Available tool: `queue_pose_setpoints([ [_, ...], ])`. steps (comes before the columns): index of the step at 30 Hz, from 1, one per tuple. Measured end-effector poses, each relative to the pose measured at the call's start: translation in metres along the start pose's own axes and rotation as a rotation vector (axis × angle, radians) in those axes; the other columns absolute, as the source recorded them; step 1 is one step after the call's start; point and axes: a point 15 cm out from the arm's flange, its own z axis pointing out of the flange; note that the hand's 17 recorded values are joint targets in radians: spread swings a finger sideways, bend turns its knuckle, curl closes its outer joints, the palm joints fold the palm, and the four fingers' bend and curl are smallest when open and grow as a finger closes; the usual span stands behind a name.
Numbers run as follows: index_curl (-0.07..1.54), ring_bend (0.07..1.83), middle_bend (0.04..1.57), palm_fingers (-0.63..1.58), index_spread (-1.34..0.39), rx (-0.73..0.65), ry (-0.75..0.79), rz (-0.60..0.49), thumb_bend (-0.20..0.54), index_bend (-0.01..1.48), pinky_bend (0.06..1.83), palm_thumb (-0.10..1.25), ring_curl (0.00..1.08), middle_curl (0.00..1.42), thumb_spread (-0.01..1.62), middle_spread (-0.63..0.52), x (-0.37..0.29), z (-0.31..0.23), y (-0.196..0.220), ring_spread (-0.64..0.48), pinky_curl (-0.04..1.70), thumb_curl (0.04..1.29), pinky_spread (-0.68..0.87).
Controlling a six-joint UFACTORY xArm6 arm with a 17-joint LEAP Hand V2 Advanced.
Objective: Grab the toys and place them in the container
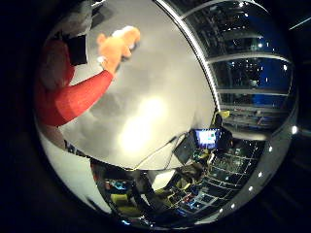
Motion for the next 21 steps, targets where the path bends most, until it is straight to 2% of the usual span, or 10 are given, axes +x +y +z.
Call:
queue_pose_setpoints([
  [9,0.96,1.27,1.06,0.96,-0.44,0.059,-0.034,-0.101,-0.016,0.73,1.09,1.03,0.69,0.96,1.06,-0.24,-0.115,-0.030,-0.084,-0.27,0.94,0.39,-0.33],
  [16,0.98,1.27,1.05,0.97,-0.45,0.065,-0.071,-0.111,-0.022,0.71,1.06,1.02,0.69,0.96,1.07,-0.25,-0.158,-0.024,-0.121,-0.27,0.95,0.39,-0.35],
  [18,0.95,1.22,1.04,0.92,-0.45,0.062,-0.093,-0.106,-0.040,0.61,1.01,0.93,0.66,0.93,1.06,-0.24,-0.166,-0.022,-0.123,-0.27,0.91,0.37,-0.40],
  [19,0.91,1.21,0.99,0.71,-0.46,0.060,-0.098,-0.105,-0.045,0.45,0.98,0.88,0.66,0.90,1.04,-0.25,-0.167,-0.021,-0.123,-0.30,0.88,0.36,-0.45],
  [20,0.85,1.10,0.88,0.31,-0.48,0.057,-0.098,-0.108,-0.051,0.35,0.88,0.82,0.62,0.85,1.01,-0.25,-0.167,-0.020,-0.122,-0.32,0.86,0.34,-0.40],
  [21,0.80,1.00,0.81,0.17,-0.50,0.050,-0.099,-0.113,-0.045,0.35,0.80,0.79,0.58,0.80,0.98,-0.24,-0.167,-0.019,-0.121,-0.30,0.84,0.34,-0.29],
])
